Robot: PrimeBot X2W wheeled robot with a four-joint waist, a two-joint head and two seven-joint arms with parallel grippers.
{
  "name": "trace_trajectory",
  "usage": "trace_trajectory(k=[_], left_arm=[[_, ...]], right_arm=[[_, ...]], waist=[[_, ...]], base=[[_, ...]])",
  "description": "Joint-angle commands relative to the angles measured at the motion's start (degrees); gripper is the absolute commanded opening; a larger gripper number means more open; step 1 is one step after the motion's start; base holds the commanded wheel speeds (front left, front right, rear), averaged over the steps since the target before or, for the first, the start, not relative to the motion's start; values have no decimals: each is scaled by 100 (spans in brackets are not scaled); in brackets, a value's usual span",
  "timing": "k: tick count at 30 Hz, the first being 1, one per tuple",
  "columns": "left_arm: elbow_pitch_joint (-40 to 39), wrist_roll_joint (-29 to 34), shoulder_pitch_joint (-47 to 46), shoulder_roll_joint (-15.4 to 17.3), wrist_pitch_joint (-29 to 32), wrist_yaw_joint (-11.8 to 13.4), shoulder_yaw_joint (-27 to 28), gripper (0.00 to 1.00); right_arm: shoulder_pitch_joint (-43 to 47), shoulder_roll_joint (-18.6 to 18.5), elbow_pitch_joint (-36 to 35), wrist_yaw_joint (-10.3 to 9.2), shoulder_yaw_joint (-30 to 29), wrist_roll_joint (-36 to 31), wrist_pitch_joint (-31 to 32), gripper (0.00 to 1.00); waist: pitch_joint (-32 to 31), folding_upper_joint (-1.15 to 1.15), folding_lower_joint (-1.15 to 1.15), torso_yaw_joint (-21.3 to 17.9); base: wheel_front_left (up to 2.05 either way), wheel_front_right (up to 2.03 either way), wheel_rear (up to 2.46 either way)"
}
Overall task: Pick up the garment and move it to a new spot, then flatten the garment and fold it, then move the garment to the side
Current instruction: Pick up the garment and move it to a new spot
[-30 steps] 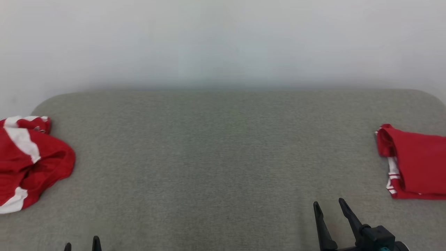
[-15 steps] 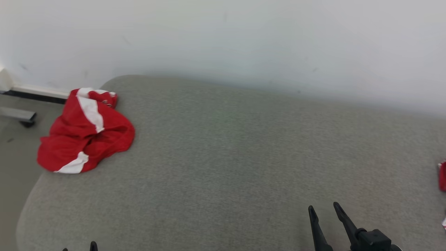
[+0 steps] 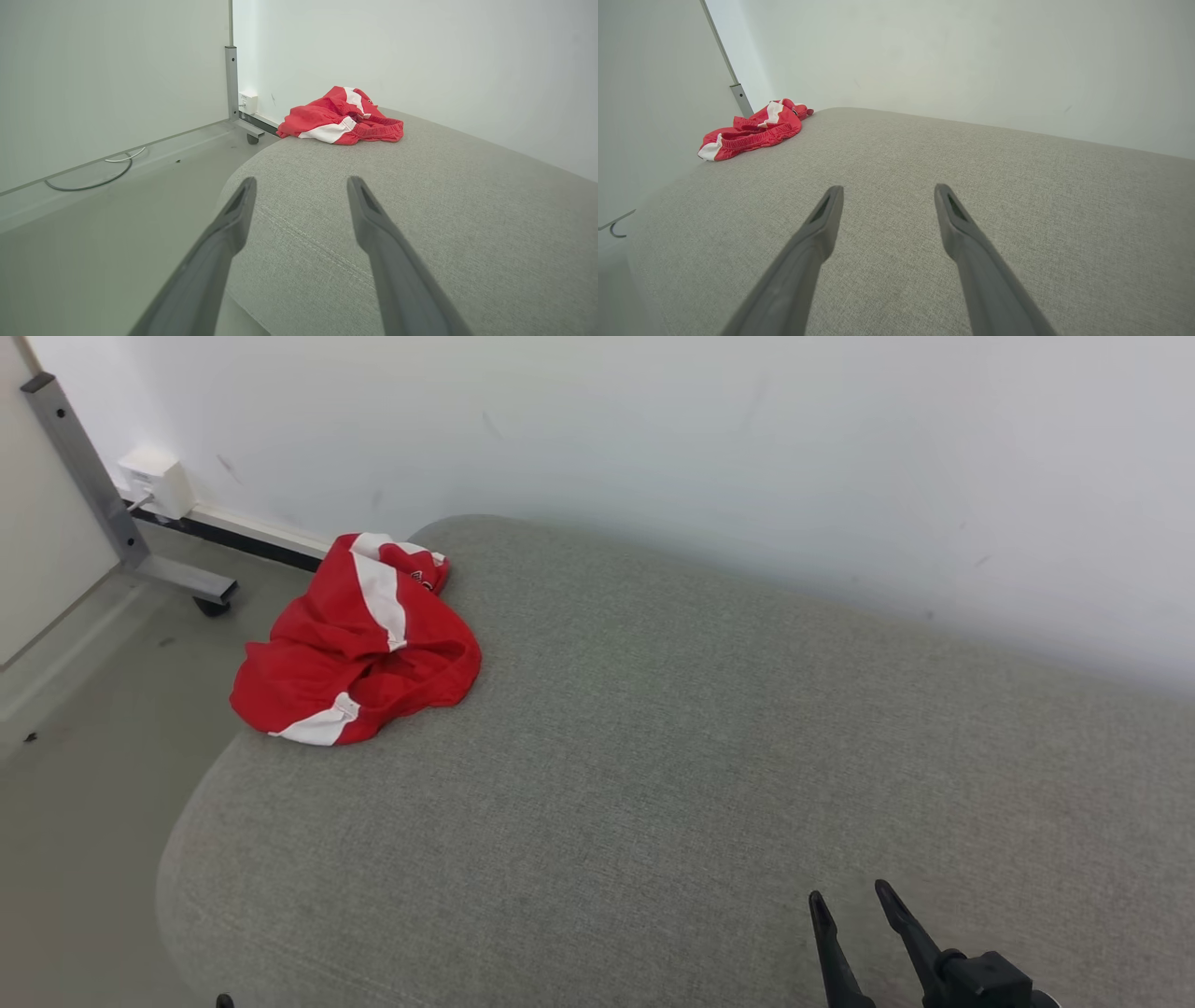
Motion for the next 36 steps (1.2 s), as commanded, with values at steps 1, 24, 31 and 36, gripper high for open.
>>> trace_trajectory(k=[1,24,31,36], left_arm=[[-18,36,48,-8,-17,6,22,100],[993,-377,-992,496,9,7,98,100],[1201,-866,-2198,1382,740,7,62,100],[1050,-1478,-3003,1882,1462,7,348,100]], right_arm=[[-8,2,14,-17,13,46,-1,100],[-398,0,-160,-17,55,-382,-1,100],[-694,-2,-432,-17,-63,-658,-1,100],[-906,-1,-739,-17,-62,-826,6,100]], waist=[[10,0,0,35],[987,0,0,-634],[1921,0,0,-1165],[2596,0,0,-1487]], base=[[0,0,0],[0,0,0],[0,0,0],[0,0,0]])
